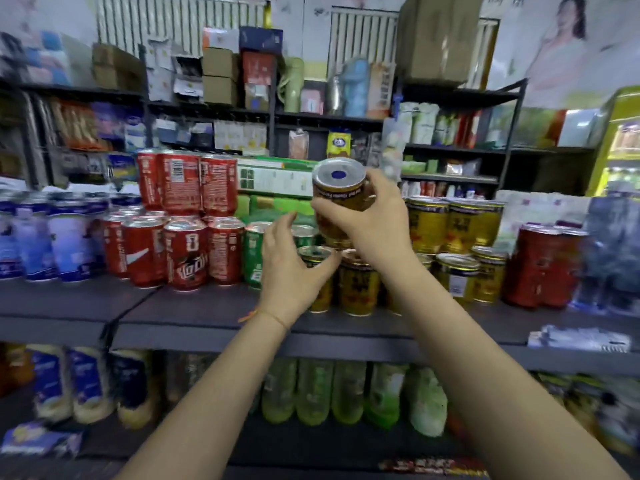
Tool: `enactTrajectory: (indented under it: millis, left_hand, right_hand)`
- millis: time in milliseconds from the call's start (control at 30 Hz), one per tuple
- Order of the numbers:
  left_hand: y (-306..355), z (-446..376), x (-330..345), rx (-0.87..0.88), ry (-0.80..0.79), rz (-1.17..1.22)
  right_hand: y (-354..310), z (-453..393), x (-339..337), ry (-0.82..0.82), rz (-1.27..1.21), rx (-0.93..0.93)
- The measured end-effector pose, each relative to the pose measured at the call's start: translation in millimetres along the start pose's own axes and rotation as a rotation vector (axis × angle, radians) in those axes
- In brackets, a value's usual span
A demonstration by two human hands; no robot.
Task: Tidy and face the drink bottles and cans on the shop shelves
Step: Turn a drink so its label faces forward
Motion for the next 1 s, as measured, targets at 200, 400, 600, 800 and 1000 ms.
enactTrajectory:
  millis: [200, 400, 600, 800, 1000]
  left_hand:
    - [-21.2, 24.1, 26.4, -0.208, 0.012, -0.123]
    - [-8.6, 29.6, 19.5, -0.176, 0.039, -0.153]
    - [-10.2, 28.5, 24.1, -0.164, 0.017, -0.219]
    - [-10.1, 28.5, 26.8, -0.198, 0.013, -0.255]
    - [2.0, 53.9, 13.7, -0.187, 0.052, -0.121]
  right_hand:
    - [18.0, -5.1, -1.6, -0.131, -0.062, 0.04]
    - [26.7, -2.9, 28.9, -0.222, 0.15, 0.051]
    - [22.2, -8.4, 20.7, -0.174, 0.533, -0.071]
    - [33.0, 15.7, 24.6, -0.18, 0.411, -0.111]
    - [13.0, 59.7, 4.4, 0.043, 0.356, -0.229]
Point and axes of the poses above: each hand's wrist, its own z-axis away from the middle knuckle, its own x-axis out of the palm, y = z × x, the point moved 8 cm from there along -z, towards the middle knuckle, and after that the axes turned 9 degrees about -z, right-handed, at the moved point
